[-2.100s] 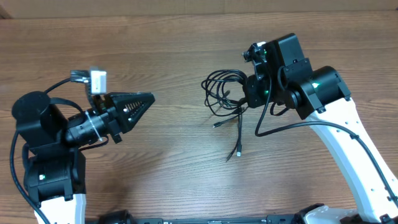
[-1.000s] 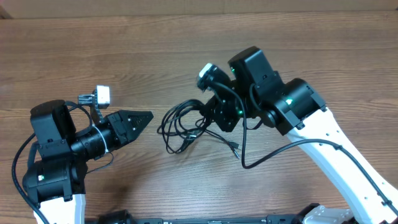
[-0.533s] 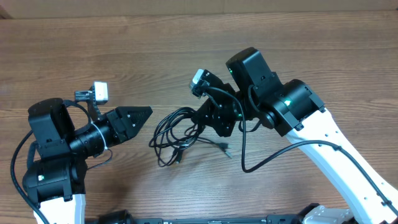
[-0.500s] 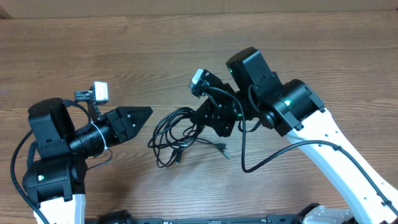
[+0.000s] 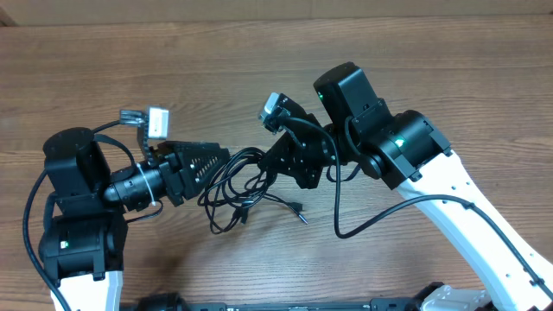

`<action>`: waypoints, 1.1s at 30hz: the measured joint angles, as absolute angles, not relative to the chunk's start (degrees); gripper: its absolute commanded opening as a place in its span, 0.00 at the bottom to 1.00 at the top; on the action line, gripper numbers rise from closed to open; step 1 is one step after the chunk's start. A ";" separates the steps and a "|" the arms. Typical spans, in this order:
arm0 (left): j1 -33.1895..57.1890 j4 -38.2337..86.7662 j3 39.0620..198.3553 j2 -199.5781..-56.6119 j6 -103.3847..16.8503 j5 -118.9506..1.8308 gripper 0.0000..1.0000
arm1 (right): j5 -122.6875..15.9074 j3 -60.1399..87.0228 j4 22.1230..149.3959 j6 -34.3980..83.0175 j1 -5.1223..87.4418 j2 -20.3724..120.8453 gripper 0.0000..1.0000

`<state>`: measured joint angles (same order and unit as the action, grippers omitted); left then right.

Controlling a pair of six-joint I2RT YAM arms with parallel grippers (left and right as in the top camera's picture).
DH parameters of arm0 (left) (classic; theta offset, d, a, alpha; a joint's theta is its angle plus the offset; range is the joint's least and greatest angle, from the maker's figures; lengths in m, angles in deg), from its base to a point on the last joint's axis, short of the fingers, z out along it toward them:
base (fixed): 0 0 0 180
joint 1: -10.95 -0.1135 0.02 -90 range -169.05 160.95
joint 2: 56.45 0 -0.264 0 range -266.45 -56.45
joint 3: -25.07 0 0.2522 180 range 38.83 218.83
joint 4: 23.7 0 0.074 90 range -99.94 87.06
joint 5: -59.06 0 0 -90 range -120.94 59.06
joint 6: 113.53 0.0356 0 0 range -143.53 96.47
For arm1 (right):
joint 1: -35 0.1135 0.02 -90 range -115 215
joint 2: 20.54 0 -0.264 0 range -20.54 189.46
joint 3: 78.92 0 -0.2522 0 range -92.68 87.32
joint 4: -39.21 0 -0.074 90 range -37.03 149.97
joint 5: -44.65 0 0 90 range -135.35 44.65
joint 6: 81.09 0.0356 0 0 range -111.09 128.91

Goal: Untangle cables

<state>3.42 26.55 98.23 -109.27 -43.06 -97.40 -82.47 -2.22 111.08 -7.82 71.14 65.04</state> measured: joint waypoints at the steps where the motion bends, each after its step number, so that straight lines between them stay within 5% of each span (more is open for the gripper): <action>1: 3.49 26.48 98.23 -109.27 -42.95 -98.03 0.39 | -82.49 -2.22 111.06 -7.58 71.14 65.04 0.04; 7: 3.49 26.48 98.23 -109.27 -42.67 -99.80 0.04 | -82.58 -2.22 110.80 -6.51 71.14 65.04 0.04; 10: 3.49 26.42 98.23 -109.27 -42.38 -99.98 0.08 | -82.65 -2.22 110.64 -6.14 71.14 65.04 0.04; 13: 3.49 26.42 98.23 -109.27 -41.94 -100.02 0.34 | -82.65 -2.22 109.55 -5.42 71.14 65.04 0.04; 16: 3.88 27.21 98.23 -109.27 -41.31 -100.26 0.39 | -82.62 -2.20 107.85 -4.28 71.14 65.04 0.04; 19: 5.08 28.71 98.23 -109.27 -39.89 -100.37 0.31 | -82.58 -2.20 107.15 -3.30 71.14 65.04 0.04; 22: 6.09 29.87 98.23 -109.29 -38.51 -100.00 0.04 | -82.69 -2.18 106.91 -2.86 71.14 65.04 0.04; 33: 6.98 30.81 98.23 -109.35 -36.85 -97.86 0.04 | -80.04 -2.20 112.39 -1.98 71.53 65.02 0.04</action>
<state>6.98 30.81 98.23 -109.35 -36.85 -97.86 -80.04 -2.20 112.39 -1.98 71.53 65.02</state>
